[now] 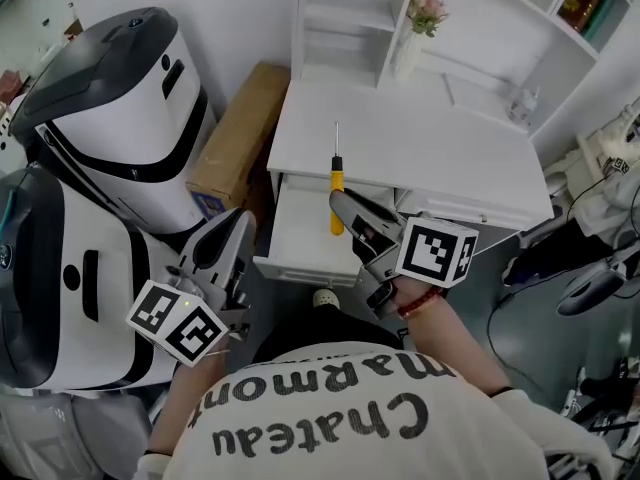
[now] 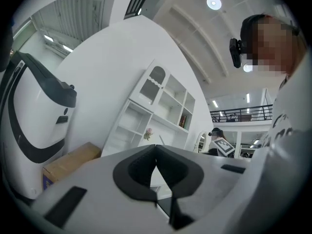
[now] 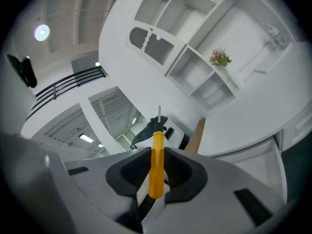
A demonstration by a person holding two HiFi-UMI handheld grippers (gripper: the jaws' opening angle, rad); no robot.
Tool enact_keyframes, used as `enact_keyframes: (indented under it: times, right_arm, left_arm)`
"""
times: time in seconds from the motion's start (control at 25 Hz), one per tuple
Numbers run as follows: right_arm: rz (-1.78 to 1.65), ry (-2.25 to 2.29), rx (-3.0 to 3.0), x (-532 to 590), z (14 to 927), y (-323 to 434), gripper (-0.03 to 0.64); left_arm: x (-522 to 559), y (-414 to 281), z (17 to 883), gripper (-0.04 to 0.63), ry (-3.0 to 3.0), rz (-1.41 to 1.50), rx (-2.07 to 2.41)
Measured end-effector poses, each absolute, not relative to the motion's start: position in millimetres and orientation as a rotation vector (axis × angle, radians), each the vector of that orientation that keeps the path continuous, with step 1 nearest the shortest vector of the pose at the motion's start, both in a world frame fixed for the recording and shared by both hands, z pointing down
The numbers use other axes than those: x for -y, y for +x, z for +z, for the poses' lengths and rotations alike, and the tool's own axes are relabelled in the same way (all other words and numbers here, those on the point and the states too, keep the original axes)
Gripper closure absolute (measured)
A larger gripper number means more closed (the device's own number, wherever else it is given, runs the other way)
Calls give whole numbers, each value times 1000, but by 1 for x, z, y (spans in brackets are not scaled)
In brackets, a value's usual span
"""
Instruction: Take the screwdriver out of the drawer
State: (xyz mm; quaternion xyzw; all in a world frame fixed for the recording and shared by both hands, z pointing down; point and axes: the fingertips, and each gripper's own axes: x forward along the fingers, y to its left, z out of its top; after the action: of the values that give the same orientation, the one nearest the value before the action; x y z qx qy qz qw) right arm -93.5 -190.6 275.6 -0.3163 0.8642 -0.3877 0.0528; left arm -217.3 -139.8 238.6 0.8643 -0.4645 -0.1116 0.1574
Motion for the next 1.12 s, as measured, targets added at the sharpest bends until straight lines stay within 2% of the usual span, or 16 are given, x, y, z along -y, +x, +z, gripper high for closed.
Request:
enact_keyframes:
  times: [0.44,1.12]
  right_arm:
    - [-842,-1104,-2689,186,229,-45,525]
    - [-863,-1126,-2804,195,258,19,525]
  left_arm:
    - [152,-170,227,572,2527,-312,1307]
    - [152,-130,258,572,2368,-311,1400]
